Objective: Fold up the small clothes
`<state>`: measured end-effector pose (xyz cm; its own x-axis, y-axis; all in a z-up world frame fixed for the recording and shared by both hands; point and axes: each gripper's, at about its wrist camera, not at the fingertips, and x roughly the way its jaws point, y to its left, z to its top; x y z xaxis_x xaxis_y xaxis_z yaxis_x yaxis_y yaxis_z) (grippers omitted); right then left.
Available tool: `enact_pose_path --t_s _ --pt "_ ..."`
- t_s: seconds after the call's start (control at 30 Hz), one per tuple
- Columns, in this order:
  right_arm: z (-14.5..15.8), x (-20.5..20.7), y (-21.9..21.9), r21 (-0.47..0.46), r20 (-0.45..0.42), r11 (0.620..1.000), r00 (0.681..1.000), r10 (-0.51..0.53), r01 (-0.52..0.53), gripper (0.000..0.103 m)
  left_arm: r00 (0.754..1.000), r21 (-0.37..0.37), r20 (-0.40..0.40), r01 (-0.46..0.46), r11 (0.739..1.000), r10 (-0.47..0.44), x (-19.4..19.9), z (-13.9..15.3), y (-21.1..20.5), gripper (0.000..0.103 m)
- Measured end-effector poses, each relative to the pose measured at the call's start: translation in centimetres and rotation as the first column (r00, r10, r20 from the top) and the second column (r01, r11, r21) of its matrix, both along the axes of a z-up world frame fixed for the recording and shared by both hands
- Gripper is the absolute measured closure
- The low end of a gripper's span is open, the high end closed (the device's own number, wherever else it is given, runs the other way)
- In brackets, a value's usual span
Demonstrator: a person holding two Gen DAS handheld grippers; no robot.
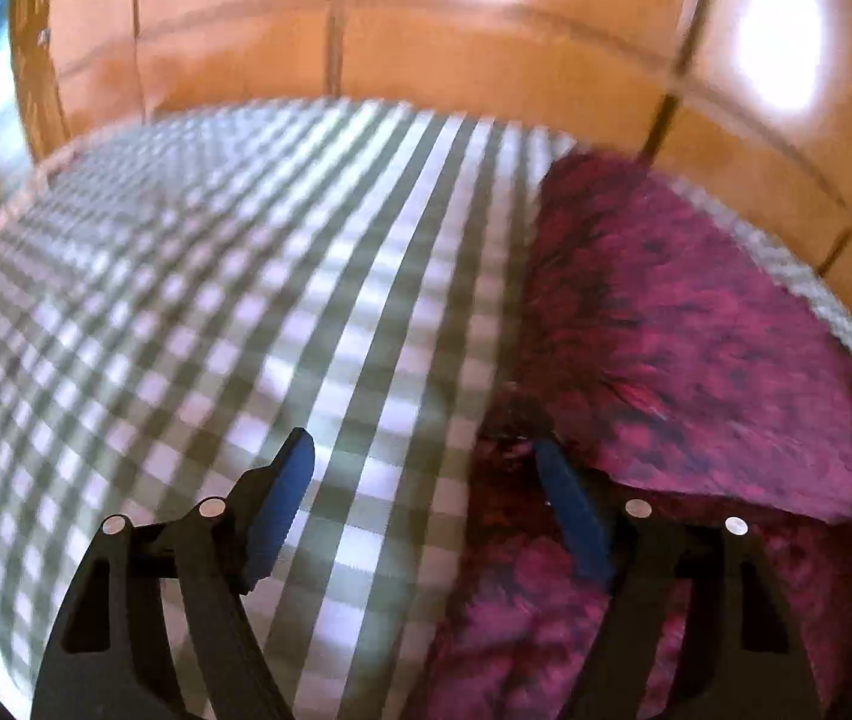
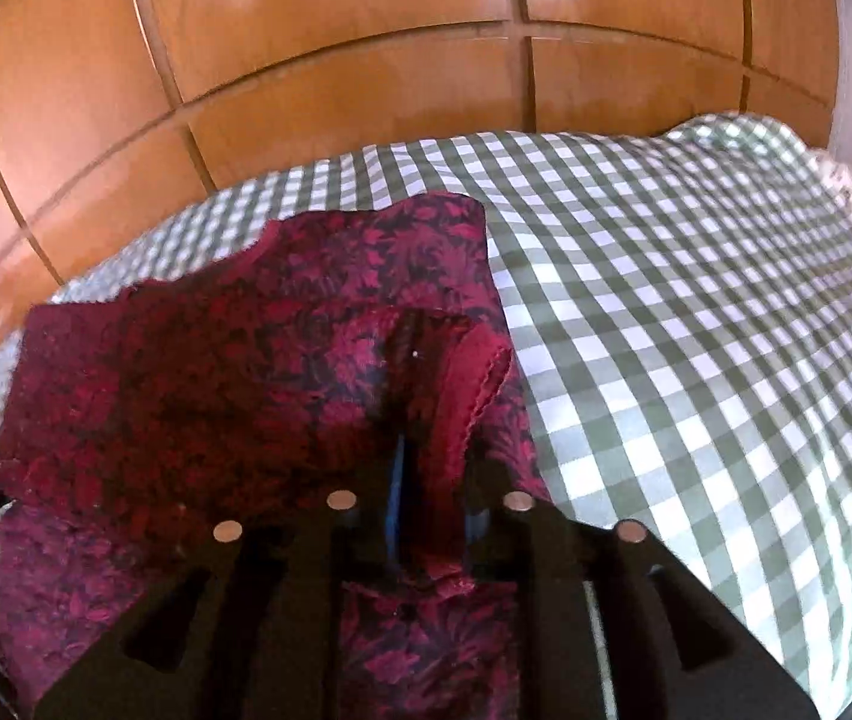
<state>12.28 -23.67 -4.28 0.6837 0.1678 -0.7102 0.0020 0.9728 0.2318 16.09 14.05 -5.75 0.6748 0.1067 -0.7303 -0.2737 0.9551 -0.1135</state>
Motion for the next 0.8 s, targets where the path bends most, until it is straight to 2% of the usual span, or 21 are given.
enact_pose_path --t_s 0.03,0.07,0.1,0.2,0.3,0.33,0.4,0.47,0.5,0.6,0.73,0.8 --pt "0.5 -0.2 -0.2 -0.009 0.008 1.000 1.000 -0.010 0.010 0.071 0.998 0.010 0.050 0.023 1.000 -0.024 -0.7 0.9 -0.4 0.028" --pt "1.1 -0.5 -0.3 -0.023 0.019 0.999 0.999 -0.029 0.029 0.053 0.995 0.019 0.088 0.043 0.999 -0.045 -1.1 1.6 -0.7 0.028" --pt "1.8 -1.1 -0.5 -0.025 0.041 0.998 0.998 -0.049 0.050 0.048 0.986 0.038 0.141 0.084 0.996 -0.089 -1.5 2.7 -1.4 0.028" --pt "4.2 -2.9 -0.3 -0.008 0.125 0.999 0.991 -0.050 0.051 0.048 0.957 0.073 0.184 0.214 0.974 -0.224 -0.9 4.1 -3.8 0.028" --pt "5.0 -3.3 1.3 -0.002 0.134 1.000 0.991 0.022 -0.022 0.048 0.933 0.062 0.154 0.318 0.946 -0.324 0.6 3.6 -5.9 0.028" --pt "4.9 -3.1 2.0 -0.011 0.125 0.999 0.991 0.043 -0.042 0.048 0.929 0.062 0.114 0.346 0.936 -0.351 1.5 2.7 -6.7 0.028" --pt "4.1 -2.1 2.9 -0.034 0.096 0.998 0.994 0.060 -0.057 0.049 0.936 0.058 0.034 0.348 0.936 -0.350 2.9 0.8 -7.2 0.028" --pt "2.7 -0.7 3.0 -0.047 0.043 0.998 0.998 0.035 -0.033 0.049 0.939 0.042 -0.001 0.343 0.939 -0.343 3.4 -0.6 -6.9 0.027" --pt "1.8 0.4 2.7 -0.024 0.013 1.000 1.000 0.017 -0.017 0.049 0.939 0.032 0.006 0.342 0.939 -0.343 3.3 -0.9 -6.7 0.027" --pt "0.7 1.7 2.8 -0.011 0.003 1.000 1.000 0.006 -0.006 0.046 0.940 0.002 0.010 0.341 0.940 -0.341 3.4 -0.8 -6.2 0.027" --pt "0.1 1.1 4.4 -0.116 0.062 0.993 0.998 0.015 -0.007 0.041 0.950 -0.065 0.049 0.312 0.948 -0.310 2.4 0.5 -4.4 0.029" --pt "-0.2 0.9 4.4 -0.116 0.083 0.993 0.996 0.009 0.001 0.040 0.958 -0.087 0.075 0.283 0.955 -0.277 2.3 1.1 -3.5 0.029"
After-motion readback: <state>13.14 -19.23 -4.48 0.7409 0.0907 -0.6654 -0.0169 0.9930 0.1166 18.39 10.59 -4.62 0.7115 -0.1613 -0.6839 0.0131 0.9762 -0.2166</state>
